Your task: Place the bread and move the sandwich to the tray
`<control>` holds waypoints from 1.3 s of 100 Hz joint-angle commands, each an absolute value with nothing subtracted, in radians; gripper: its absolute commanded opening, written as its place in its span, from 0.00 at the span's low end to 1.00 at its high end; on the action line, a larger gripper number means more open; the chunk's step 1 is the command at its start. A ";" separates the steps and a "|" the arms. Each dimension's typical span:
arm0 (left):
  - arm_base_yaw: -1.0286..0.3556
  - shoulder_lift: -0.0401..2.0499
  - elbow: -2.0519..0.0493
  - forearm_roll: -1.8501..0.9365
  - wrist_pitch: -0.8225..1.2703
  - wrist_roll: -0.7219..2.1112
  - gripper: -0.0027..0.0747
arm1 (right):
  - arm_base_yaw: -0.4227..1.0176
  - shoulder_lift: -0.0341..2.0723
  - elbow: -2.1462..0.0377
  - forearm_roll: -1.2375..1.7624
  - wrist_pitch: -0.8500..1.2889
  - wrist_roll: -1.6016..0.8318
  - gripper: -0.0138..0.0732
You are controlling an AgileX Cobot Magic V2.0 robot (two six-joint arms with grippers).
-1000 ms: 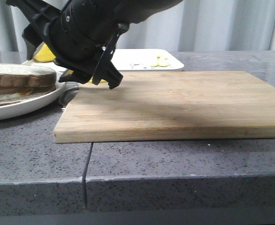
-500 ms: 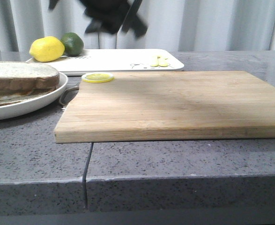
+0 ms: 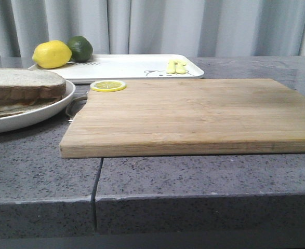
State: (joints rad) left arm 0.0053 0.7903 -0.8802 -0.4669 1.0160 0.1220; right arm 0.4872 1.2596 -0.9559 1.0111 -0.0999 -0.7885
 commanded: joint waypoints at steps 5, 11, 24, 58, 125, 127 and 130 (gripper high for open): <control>0.000 0.791 -0.912 -0.503 0.962 0.122 0.81 | 0.365 1.116 -0.867 0.723 -0.093 -0.607 0.70; 0.000 0.791 -0.912 -0.503 0.962 0.122 0.81 | 0.314 1.062 -0.822 0.601 -0.067 -0.486 0.70; 0.000 0.791 -0.912 -0.503 0.962 0.122 0.81 | 0.216 0.964 -0.732 0.296 -0.007 -0.209 0.70; 0.000 0.791 -0.912 -0.503 0.962 0.122 0.81 | 0.071 0.715 -0.579 -0.043 0.062 0.132 0.70; 0.000 0.791 -0.912 -0.503 0.962 0.122 0.81 | 0.052 0.660 -0.569 -0.043 0.127 0.131 0.70; 0.000 0.791 -0.912 -0.503 0.962 0.122 0.81 | 0.052 0.660 -0.569 -0.043 0.127 0.131 0.70; 0.000 0.791 -0.912 -0.503 0.962 0.122 0.81 | 0.052 0.660 -0.569 -0.043 0.127 0.131 0.70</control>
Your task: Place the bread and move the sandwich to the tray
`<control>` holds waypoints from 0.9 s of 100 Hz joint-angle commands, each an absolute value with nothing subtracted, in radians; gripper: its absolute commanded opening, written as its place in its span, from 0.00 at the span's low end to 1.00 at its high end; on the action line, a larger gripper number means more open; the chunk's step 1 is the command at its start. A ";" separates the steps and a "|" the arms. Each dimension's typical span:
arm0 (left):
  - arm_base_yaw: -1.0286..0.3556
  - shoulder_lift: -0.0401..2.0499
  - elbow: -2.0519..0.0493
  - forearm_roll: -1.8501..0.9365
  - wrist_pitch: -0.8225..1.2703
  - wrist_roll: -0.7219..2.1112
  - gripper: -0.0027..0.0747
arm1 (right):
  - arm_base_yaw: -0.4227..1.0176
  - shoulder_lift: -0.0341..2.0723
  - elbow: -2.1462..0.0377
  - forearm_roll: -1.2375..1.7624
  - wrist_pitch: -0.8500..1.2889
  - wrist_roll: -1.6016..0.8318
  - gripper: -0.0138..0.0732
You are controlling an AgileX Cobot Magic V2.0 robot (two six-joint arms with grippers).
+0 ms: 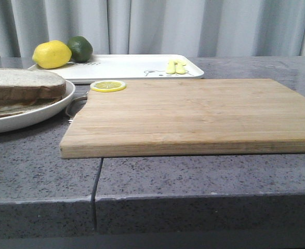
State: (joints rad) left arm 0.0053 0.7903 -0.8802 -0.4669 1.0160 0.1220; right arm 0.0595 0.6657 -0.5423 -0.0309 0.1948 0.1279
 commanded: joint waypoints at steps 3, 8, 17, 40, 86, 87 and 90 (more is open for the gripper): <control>0.000 0.791 -0.912 -0.503 0.962 0.122 0.81 | 0.052 0.660 -0.569 -0.043 0.127 0.131 0.70; 0.000 0.791 -0.912 -0.503 0.962 0.122 0.81 | 0.052 0.660 -0.569 -0.043 0.126 0.131 0.70; 0.000 0.791 -0.912 -0.503 0.962 0.122 0.81 | 0.052 0.660 -0.569 -0.043 0.126 0.131 0.70; 0.000 0.791 -0.912 -0.503 0.935 0.122 0.81 | 0.052 0.660 -0.569 -0.043 0.127 0.131 0.70; 0.018 0.791 -0.912 -0.444 0.892 0.083 0.81 | 0.052 0.660 -0.569 -0.043 0.127 0.131 0.70; 0.020 0.791 -0.912 -0.439 0.892 0.078 0.81 | 0.052 0.660 -0.569 -0.043 0.127 0.131 0.70; 0.033 0.791 -0.912 -0.410 0.886 0.055 0.81 | 0.052 0.660 -0.569 -0.043 0.127 0.131 0.70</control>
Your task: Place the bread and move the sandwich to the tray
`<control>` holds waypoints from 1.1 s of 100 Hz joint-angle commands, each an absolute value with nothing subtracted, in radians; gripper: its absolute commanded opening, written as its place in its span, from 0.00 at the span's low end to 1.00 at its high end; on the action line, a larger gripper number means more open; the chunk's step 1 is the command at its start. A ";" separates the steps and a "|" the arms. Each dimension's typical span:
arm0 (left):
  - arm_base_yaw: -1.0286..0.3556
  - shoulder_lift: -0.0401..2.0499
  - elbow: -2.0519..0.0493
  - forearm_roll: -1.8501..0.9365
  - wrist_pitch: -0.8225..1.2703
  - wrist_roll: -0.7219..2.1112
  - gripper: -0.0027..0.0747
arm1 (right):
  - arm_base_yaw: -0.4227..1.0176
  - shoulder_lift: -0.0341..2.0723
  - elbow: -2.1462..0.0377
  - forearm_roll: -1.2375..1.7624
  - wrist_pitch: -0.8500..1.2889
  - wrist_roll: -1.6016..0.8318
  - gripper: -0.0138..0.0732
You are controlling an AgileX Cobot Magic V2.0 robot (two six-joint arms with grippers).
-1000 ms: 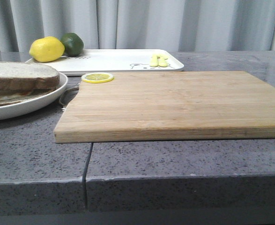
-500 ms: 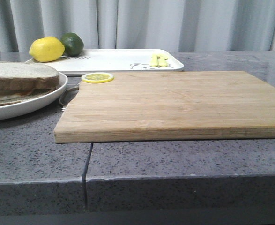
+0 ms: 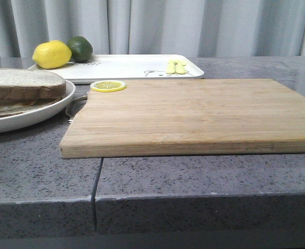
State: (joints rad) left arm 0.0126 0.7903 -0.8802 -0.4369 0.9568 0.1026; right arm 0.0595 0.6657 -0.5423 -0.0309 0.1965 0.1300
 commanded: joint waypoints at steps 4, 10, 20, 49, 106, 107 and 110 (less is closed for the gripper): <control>0.050 0.791 -0.912 -0.381 0.881 0.032 0.81 | 0.052 0.660 -0.569 -0.043 0.127 0.131 0.70; 0.086 0.791 -0.912 -0.343 0.870 0.010 0.81 | 0.052 0.660 -0.569 -0.043 0.127 0.131 0.70; 0.155 0.796 -0.912 -0.337 0.851 0.008 0.81 | 0.052 0.660 -0.569 -0.043 0.127 0.131 0.70; 0.283 0.923 -0.912 -0.348 0.821 0.008 0.81 | 0.052 0.660 -0.569 -0.039 0.127 0.131 0.70; 0.281 1.189 -0.912 -0.590 0.739 0.111 0.81 | 0.052 0.660 -0.569 -0.036 0.129 0.131 0.70; 0.281 1.190 -0.912 -0.590 0.739 0.111 0.81 | 0.052 0.660 -0.569 -0.036 0.129 0.131 0.70; 0.281 1.196 -0.912 -0.590 0.735 0.111 0.81 | 0.052 0.660 -0.569 -0.036 0.129 0.131 0.70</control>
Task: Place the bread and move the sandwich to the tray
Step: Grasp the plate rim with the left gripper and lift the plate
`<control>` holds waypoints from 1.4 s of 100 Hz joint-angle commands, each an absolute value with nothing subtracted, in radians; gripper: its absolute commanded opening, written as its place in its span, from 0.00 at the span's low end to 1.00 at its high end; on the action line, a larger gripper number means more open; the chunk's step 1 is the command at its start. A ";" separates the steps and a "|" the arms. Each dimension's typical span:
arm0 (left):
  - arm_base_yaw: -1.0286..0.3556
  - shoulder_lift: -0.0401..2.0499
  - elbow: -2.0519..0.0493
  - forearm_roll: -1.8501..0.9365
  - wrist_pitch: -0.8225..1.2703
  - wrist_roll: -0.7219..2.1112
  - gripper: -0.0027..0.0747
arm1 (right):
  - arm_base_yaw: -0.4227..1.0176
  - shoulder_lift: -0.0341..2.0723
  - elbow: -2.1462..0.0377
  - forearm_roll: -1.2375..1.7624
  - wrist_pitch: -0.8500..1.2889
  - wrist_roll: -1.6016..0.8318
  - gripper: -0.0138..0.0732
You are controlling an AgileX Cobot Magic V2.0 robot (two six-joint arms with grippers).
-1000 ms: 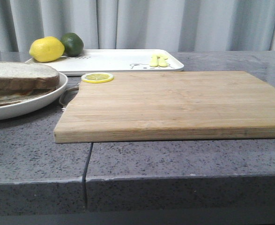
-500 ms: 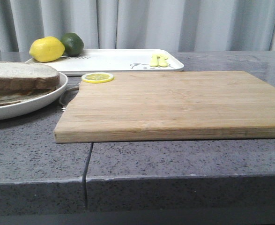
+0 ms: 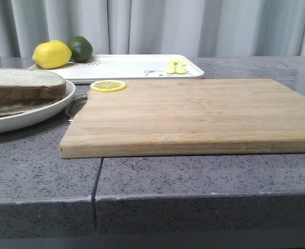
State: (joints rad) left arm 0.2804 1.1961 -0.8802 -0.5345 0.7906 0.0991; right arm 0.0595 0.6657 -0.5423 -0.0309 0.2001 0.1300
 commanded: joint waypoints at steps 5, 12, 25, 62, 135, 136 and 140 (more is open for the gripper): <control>0.281 1.211 -0.912 -0.590 0.735 0.112 0.81 | 0.052 0.660 -0.569 -0.036 0.129 0.131 0.70; 0.281 1.227 -0.912 -0.590 0.735 0.112 0.81 | 0.052 0.660 -0.569 -0.036 0.129 0.131 0.70; 0.281 1.253 -0.912 -0.590 0.731 0.112 0.81 | 0.052 0.660 -0.569 -0.036 0.129 0.131 0.70; 0.198 1.323 -0.910 -0.590 0.691 0.112 0.81 | 0.052 0.660 -0.569 -0.036 0.129 0.131 0.70; 0.196 1.370 -0.910 -0.588 0.645 0.112 0.41 | 0.052 0.660 -0.569 -0.036 0.134 0.131 0.70; 0.196 1.372 -0.910 -0.588 0.645 0.112 0.41 | 0.052 0.660 -0.569 -0.036 0.134 0.131 0.70; 0.194 1.376 -0.910 -0.588 0.645 0.112 0.38 | 0.052 0.660 -0.569 -0.036 0.134 0.131 0.70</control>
State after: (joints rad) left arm 0.2029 1.3907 -0.8802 -0.5599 0.6784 0.1130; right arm 0.0595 0.6657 -0.5423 -0.0309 0.2074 0.1320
